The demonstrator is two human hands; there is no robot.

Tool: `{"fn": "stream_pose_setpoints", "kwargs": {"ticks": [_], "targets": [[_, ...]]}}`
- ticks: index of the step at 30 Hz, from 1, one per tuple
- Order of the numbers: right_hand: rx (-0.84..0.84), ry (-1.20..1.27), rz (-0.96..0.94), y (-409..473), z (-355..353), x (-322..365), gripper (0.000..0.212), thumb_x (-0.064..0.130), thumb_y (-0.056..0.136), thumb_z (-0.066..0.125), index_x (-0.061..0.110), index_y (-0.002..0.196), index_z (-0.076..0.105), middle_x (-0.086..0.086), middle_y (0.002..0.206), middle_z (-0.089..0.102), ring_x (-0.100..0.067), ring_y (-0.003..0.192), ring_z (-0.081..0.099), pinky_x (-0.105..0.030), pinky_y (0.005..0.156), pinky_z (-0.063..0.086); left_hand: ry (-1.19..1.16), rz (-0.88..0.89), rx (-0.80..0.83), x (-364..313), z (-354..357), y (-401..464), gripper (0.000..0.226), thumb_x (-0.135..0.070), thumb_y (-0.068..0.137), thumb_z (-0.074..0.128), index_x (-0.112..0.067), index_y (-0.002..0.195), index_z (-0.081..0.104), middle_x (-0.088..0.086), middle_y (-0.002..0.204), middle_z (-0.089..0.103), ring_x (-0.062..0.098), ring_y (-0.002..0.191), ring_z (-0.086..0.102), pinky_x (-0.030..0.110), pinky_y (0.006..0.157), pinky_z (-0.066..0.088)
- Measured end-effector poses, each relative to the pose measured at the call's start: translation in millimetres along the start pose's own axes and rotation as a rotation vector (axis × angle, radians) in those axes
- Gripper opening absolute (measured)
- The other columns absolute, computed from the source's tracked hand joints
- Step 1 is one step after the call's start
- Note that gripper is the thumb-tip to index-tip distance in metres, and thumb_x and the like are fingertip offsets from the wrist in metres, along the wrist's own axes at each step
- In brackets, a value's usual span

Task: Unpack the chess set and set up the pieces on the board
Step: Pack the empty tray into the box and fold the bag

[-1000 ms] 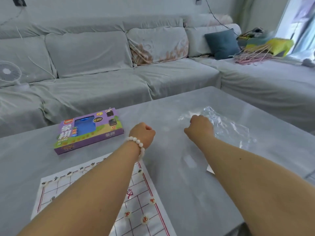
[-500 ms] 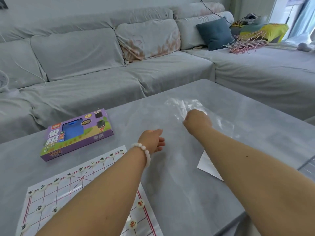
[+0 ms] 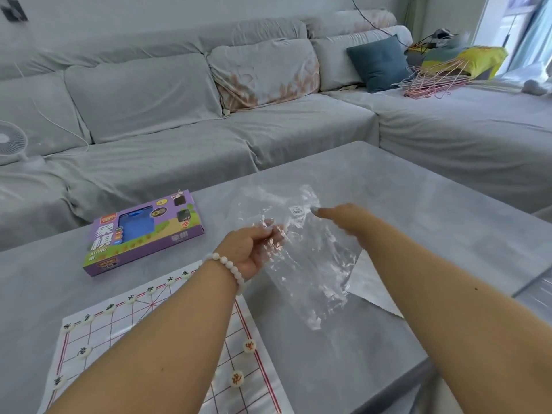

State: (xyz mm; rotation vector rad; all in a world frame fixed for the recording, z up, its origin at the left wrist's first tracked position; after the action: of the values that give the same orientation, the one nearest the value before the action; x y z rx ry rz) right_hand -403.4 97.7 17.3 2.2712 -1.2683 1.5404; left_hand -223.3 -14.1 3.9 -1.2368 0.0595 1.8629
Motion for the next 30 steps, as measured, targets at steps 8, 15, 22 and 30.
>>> {"fn": "stream_pose_setpoints", "kwargs": {"ticks": [8, 15, 22, 30], "targets": [[0.391, 0.655, 0.07, -8, 22, -9, 0.015, 0.009, 0.088, 0.061, 0.011, 0.103, 0.057, -0.009, 0.074, 0.071, -0.018, 0.063, 0.068, -0.027, 0.066, 0.052, 0.038, -0.019, 0.058, -27, -10, -31, 0.016, 0.003, 0.086, 0.054, 0.003, 0.1, 0.061, 0.014, 0.079, 0.07, 0.021, 0.067, 0.07, 0.033, 0.068, 0.06], [0.107, 0.593, -0.083, -20, 11, 10, 0.058, -0.004, 0.086, 0.061, 0.001, 0.137, 0.035, -0.011, 0.071, 0.068, -0.009, 0.041, 0.059, -0.02, 0.046, 0.046, 0.312, -0.035, -0.168, -31, -23, -43, 0.006, -0.001, 0.086, 0.061, 0.004, 0.083, 0.062, 0.012, 0.055, 0.067, 0.014, 0.041, 0.061, 0.017, 0.041, 0.051], [0.339, 0.344, -0.256, -45, 4, 26, 0.049, -0.014, 0.081, 0.061, 0.01, 0.124, 0.057, -0.004, 0.079, 0.056, -0.015, 0.073, 0.059, -0.02, 0.069, 0.056, 0.235, 0.189, -0.083, -48, -31, -55, 0.054, 0.011, 0.083, 0.058, -0.012, 0.13, 0.045, 0.012, 0.081, 0.064, 0.018, 0.061, 0.066, 0.027, 0.059, 0.058], [-0.043, -0.257, -0.571, -59, -2, 47, 0.022, 0.008, 0.074, 0.078, 0.005, 0.095, 0.074, 0.002, 0.074, 0.056, -0.007, 0.061, 0.049, -0.011, 0.057, 0.038, 0.989, 0.315, -0.23, -73, -39, -69, 0.024, 0.0, 0.067, 0.078, -0.014, 0.085, 0.071, 0.009, 0.089, 0.068, 0.023, 0.086, 0.065, 0.038, 0.09, 0.053]]}}
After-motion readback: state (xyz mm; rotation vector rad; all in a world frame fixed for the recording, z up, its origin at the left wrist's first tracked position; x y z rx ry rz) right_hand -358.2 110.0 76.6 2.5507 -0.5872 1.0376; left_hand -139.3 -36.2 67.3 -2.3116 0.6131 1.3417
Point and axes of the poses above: each hand's wrist, its own y-axis towards the middle knuckle, its own z-axis out of the palm, x = y × z, the point moved 1 cm from there along y, towards the middle knuckle
